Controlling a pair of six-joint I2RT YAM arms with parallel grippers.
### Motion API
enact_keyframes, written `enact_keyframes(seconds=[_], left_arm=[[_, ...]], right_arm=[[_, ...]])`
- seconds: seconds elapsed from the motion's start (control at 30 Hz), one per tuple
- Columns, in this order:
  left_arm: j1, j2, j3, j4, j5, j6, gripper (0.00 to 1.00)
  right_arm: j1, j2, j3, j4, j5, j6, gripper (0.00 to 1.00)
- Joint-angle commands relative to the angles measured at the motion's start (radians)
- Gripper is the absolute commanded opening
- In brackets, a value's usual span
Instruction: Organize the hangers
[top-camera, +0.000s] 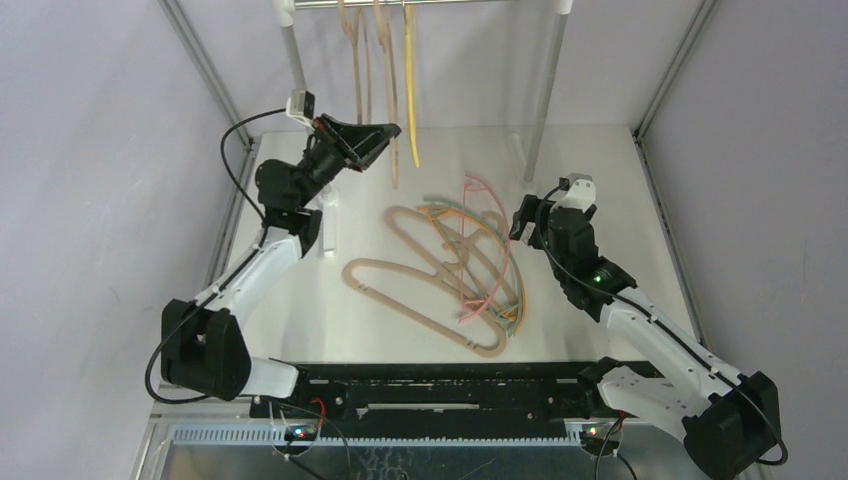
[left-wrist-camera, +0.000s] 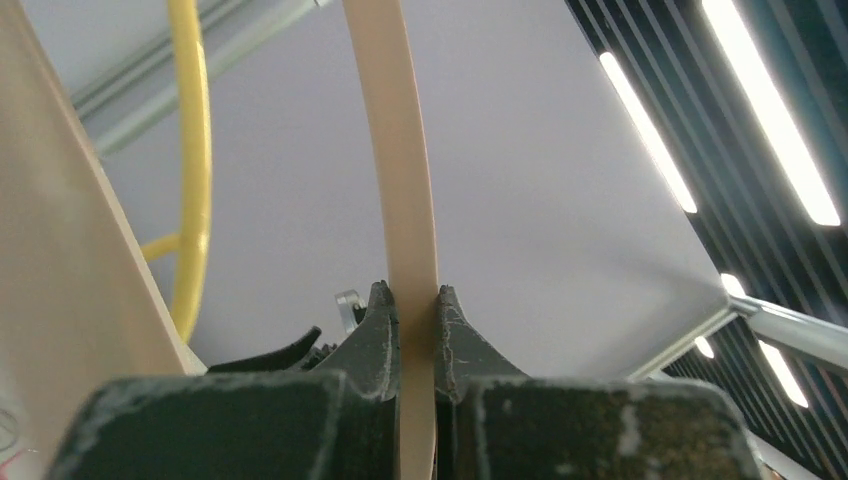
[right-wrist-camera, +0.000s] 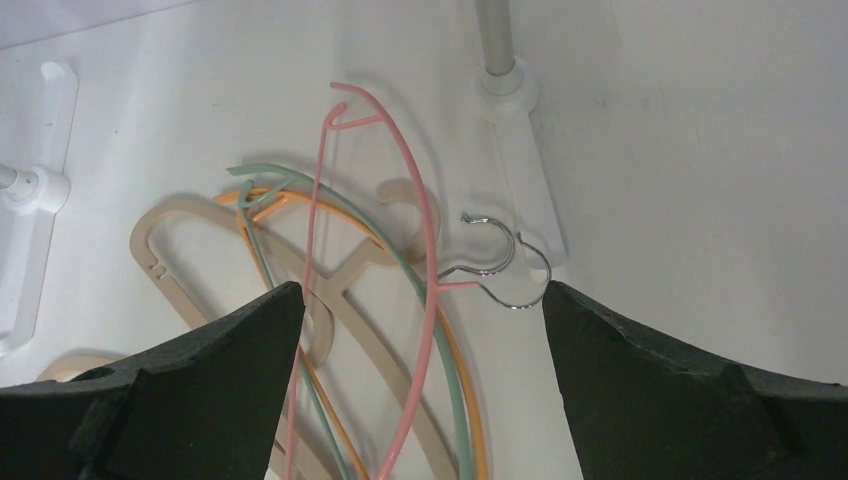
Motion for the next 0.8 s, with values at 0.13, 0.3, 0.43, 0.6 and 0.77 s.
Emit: enact_keyframes(seconds=[0.13,0.3,0.43,0.6,0.77], left_arm=[[0.076,-0.064,0.136,-0.201,-0.042,0.078,0.0],[0.095,-0.018,0.212,-0.267,-0.031,0.083,0.0],[0.1,0.019,0.225,-0.287,-0.035,0.08,0.0],[0.112,0.043,0.217,-0.31,-0.044,0.079,0.0],[0.119,0.035,0.191,-0.357,-0.059,0.102,0.0]], right_arm=[[-0.015,0.001,0.039,0.014,-0.023,-0.018,0.98],[-0.028,0.001,0.039,0.018,-0.031,-0.02,0.98],[-0.04,0.001,0.039,0.011,-0.036,-0.021,0.98],[-0.059,-0.002,0.033,0.007,-0.042,-0.022,0.98],[-0.068,-0.002,0.024,0.011,-0.048,-0.015,0.98]])
